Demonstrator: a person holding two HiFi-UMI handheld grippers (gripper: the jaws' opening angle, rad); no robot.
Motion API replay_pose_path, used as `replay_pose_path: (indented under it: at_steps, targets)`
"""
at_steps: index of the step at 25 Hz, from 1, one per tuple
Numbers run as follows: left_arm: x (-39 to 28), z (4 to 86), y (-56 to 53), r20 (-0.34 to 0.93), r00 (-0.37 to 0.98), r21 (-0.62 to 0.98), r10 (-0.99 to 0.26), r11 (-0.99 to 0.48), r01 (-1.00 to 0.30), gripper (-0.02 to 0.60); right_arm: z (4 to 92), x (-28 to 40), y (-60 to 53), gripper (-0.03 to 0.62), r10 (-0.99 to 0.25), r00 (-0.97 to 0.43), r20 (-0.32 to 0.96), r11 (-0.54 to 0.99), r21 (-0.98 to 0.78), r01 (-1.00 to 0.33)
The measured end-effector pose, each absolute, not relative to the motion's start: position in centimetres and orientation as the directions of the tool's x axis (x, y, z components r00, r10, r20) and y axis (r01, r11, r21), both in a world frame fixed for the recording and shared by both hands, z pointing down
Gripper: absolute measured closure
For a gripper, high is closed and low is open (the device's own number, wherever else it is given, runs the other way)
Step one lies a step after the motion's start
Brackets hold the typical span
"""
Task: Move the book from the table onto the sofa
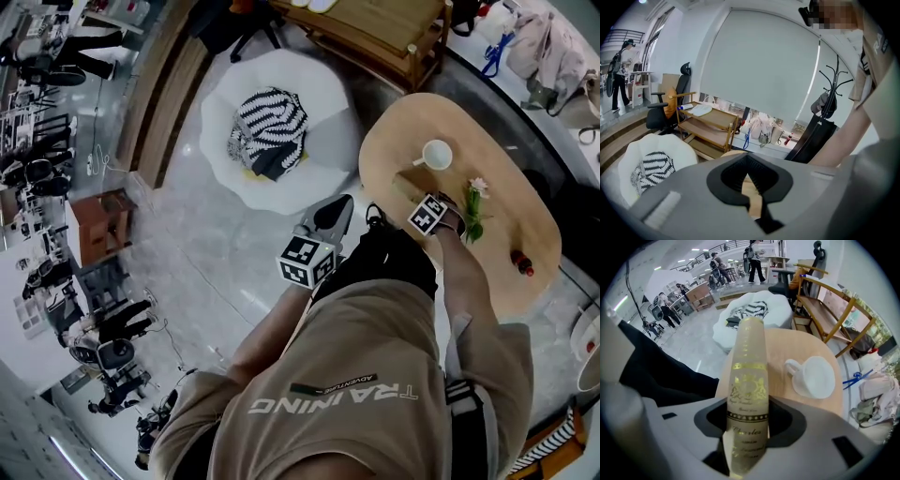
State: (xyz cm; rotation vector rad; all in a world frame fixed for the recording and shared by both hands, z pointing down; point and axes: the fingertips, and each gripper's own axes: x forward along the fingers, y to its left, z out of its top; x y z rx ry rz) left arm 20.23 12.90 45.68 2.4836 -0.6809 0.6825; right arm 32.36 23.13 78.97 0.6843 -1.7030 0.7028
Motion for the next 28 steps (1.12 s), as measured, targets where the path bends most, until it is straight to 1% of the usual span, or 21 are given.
replay_pose_path:
  at_steps: [7, 13, 17, 21, 25, 28]
  targets:
    - [19.8, 46.2, 13.9, 0.559, 0.769, 0.333, -0.312, -0.765, -0.552, 0.591, 76.3, 32.3, 23.0, 0.390, -0.166, -0.226, 0.960, 0.596, -0.085, -0.799]
    - [19.0, 46.5, 15.2, 0.547, 0.778, 0.338, -0.309, -0.769, -0.543, 0.591, 70.6, 32.0, 23.5, 0.390, -0.243, -0.262, 0.934, 0.544, -0.092, -0.834]
    - [18.1, 46.4, 15.4, 0.534, 0.775, 0.346, -0.340, -0.748, -0.566, 0.591, 65.4, 31.3, 24.3, 0.390, -0.336, -0.282, 0.898, 0.516, -0.075, -0.853]
    - [18.8, 46.1, 15.2, 0.501, 0.787, 0.340, -0.361, -0.754, -0.562, 0.591, 59.1, 32.5, 23.9, 0.390, -0.474, -0.264, 0.840, 0.468, -0.013, -0.883]
    - [18.7, 45.0, 14.2, 0.475, 0.788, 0.307, -0.392, -0.765, -0.566, 0.590, 52.3, 32.8, 22.5, 0.390, -0.610, -0.247, 0.753, 0.422, 0.046, -0.905]
    - [18.3, 43.8, 13.5, 0.454, 0.779, 0.288, -0.433, -0.756, -0.588, 0.589, 47.8, 32.5, 21.3, 0.390, -0.692, -0.266, 0.671, 0.390, 0.037, -0.920]
